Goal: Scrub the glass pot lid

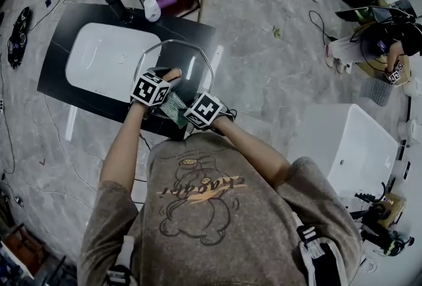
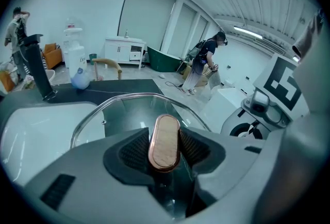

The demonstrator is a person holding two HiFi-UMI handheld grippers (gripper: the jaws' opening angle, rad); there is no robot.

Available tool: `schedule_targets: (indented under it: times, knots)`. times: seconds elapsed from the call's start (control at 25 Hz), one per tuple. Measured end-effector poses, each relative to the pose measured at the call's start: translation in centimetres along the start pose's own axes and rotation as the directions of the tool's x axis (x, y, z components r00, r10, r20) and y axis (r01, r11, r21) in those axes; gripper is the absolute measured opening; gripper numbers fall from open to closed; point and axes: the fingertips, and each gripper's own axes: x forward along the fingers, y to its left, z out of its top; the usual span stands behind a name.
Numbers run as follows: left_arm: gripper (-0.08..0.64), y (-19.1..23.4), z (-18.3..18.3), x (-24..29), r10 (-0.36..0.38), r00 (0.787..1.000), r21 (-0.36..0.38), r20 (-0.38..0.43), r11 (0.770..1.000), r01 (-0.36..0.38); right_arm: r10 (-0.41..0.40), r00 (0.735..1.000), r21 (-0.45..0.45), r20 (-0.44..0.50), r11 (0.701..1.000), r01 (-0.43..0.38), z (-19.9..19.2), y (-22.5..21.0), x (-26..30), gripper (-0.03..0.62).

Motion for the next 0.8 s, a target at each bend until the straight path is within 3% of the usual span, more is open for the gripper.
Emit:
schedule_targets:
  times: [0.28, 0.8]
  knots:
    - [0.192, 0.0, 0.0, 0.0, 0.013, 1.0, -0.012, 0.007, 1.0, -0.013, 0.041, 0.999, -0.019, -0.03, 0.999, -0.042, 0.8, 1.2, 1.0, 0.097]
    - [0.198, 0.0, -0.8, -0.3, -0.009, 0.999, -0.117, 0.035, 0.993, 0.013, 0.119, 0.992, 0.056, 0.036, 0.991, -0.121, -0.5, 0.9, -0.6, 0.097]
